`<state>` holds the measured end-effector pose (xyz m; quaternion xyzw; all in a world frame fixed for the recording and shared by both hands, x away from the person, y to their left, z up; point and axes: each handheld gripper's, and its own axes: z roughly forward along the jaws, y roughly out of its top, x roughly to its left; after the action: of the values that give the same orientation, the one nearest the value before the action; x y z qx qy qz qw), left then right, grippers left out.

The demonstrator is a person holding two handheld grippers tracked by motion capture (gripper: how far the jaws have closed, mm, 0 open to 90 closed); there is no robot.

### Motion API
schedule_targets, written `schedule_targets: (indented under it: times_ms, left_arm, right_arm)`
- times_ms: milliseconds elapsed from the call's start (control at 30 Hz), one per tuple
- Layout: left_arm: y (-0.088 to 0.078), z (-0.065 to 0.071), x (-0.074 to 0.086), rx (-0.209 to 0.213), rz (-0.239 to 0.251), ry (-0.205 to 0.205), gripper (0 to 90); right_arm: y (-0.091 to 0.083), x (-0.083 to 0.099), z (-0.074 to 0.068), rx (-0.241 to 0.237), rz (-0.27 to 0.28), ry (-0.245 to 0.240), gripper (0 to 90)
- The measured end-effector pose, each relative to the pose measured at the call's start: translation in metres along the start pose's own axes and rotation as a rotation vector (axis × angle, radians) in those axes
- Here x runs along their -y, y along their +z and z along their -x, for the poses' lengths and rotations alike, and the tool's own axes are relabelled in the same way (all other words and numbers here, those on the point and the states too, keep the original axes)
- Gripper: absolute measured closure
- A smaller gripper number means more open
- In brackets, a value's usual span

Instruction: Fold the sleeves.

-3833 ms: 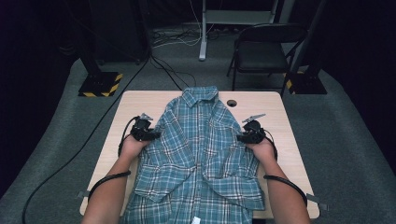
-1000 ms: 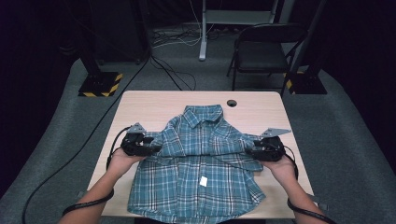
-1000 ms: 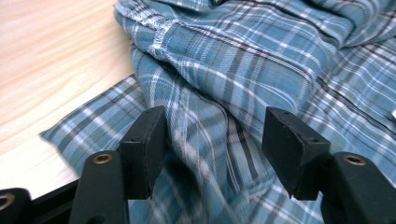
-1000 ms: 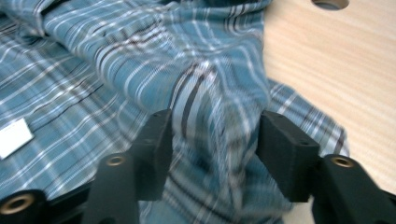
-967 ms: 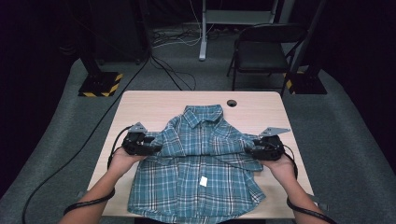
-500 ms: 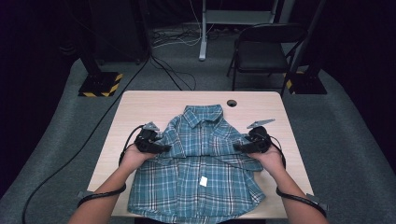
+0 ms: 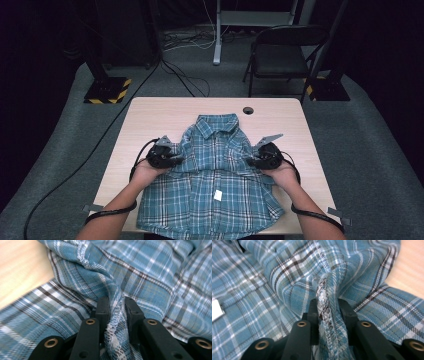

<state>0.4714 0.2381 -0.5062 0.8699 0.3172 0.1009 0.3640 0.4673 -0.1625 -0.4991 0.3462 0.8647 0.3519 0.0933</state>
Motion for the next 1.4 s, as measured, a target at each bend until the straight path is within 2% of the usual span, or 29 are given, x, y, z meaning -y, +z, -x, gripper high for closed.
schedule_targets:
  times_ms: [200,333,433,600,667,733,800,1000,1200,1400]
  left_arm:
    - [0.008,-0.002,0.001,-0.007,-0.013,-0.011,76.4]
    - [0.015,-0.011,-0.004,-0.017,0.004,-0.044,76.5]
    - [0.021,-0.019,-0.012,-0.041,0.003,-0.066,76.8]
    - [0.026,-0.036,-0.035,-0.118,-0.003,-0.081,79.6]
    - [0.021,-0.04,-0.042,-0.118,0.024,-0.096,80.9]
    - [0.014,-0.042,-0.047,-0.1,0.061,-0.11,81.2]
    - [0.008,-0.041,-0.051,-0.099,0.067,-0.094,81.7]
    - [-0.001,-0.041,-0.054,-0.095,0.083,-0.096,82.6]
    - [-0.016,-0.036,-0.063,-0.093,0.131,-0.078,82.8]
    - [-0.035,-0.037,-0.074,-0.101,0.173,-0.068,82.8]
  right_arm:
    - [0.007,0.004,0.0,0.008,-0.013,-0.006,78.0]
    - [0.013,0.0,0.004,0.039,-0.02,-0.022,79.2]
    - [0.018,-0.007,0.012,0.071,-0.01,-0.007,79.3]
    - [0.03,-0.031,0.025,0.147,-0.017,0.016,79.2]
    - [0.03,-0.041,0.028,0.153,-0.01,0.026,78.9]
    - [0.026,-0.049,0.03,0.125,0.009,0.036,75.7]
    - [0.022,-0.054,0.031,0.092,0.019,0.046,71.9]
    - [0.012,-0.055,0.032,0.106,0.044,0.03,81.4]
    - [-0.004,-0.063,0.025,0.128,0.119,0.009,82.3]
    - [-0.024,-0.075,0.021,0.144,0.188,-0.012,82.7]
